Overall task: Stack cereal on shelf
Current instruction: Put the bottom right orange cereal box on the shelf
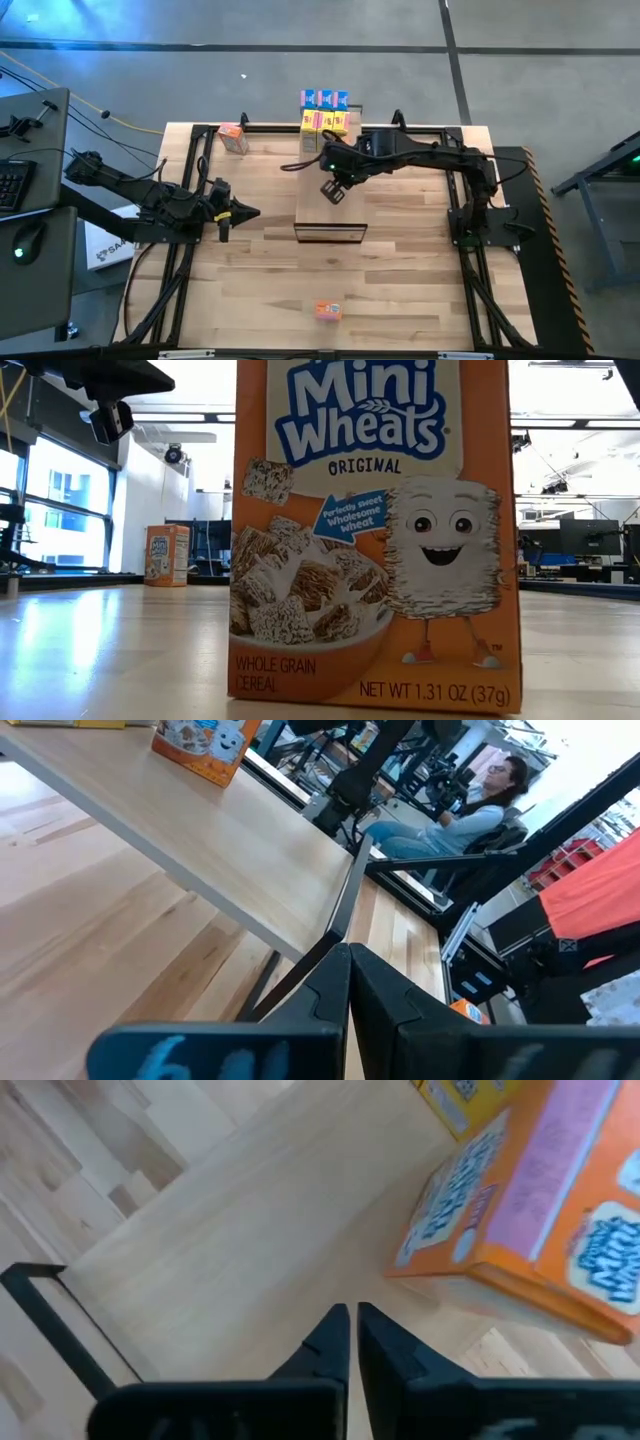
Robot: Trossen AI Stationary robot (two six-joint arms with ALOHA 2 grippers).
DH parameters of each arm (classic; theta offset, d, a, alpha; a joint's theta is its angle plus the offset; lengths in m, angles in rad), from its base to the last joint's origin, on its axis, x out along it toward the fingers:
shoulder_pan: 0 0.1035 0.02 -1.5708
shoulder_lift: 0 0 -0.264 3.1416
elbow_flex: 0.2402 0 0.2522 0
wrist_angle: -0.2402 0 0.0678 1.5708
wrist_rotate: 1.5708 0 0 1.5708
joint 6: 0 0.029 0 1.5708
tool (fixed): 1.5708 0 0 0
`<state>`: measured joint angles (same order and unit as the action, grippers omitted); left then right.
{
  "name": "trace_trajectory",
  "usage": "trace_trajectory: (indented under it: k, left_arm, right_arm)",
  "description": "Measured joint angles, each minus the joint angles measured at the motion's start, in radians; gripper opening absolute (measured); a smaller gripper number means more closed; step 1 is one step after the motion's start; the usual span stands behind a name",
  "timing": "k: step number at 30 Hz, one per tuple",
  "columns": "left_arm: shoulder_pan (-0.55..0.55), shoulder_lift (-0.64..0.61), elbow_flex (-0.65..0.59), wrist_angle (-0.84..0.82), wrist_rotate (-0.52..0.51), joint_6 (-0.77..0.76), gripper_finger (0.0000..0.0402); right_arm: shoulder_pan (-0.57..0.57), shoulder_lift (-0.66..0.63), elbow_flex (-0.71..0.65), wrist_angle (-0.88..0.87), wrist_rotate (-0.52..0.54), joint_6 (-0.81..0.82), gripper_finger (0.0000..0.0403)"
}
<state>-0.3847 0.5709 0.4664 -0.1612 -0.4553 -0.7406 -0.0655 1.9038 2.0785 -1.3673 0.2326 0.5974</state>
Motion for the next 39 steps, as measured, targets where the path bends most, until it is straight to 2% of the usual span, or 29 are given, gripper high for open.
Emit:
trace_trajectory:
  k: [7, 11, 16, 19, 21, 30, 39]
  left_arm:
    - [0.000, 0.000, 0.000, 0.000, -0.004, 0.000, 0.0000]
    - [0.000, 0.000, 0.000, 0.000, -0.008, 0.000, 0.0000]
    - [0.000, 0.000, 0.000, 0.000, -0.010, 0.000, 0.0000]
    - [0.000, 0.000, 0.000, -0.001, -0.010, 0.001, 0.0000]
    - [0.000, 0.000, 0.000, -0.001, -0.010, 0.007, 0.0000]
    - [0.000, 0.000, 0.000, -0.008, -0.009, 0.003, 0.0000]
    - [0.000, 0.000, 0.000, -0.008, -0.010, -0.007, 0.0000]
  right_arm:
    - [-0.034, 0.000, 0.000, 0.062, 0.003, -0.035, 0.0001]
    - [-0.046, 0.000, 0.011, 0.097, -0.051, -0.093, 0.0000]
    - [-0.012, -0.007, 0.099, -0.064, -0.119, -0.147, 0.0000]
    - [0.010, -0.008, 0.103, -0.185, -0.062, -0.177, 0.0000]
    - [0.013, -0.008, 0.081, -0.205, -0.028, -0.200, 0.0000]
    - [-0.013, -0.005, -0.036, -0.022, 0.012, -0.214, 0.0000]
    - [-0.034, -0.005, -0.065, 0.076, 0.022, -0.239, 0.0000]
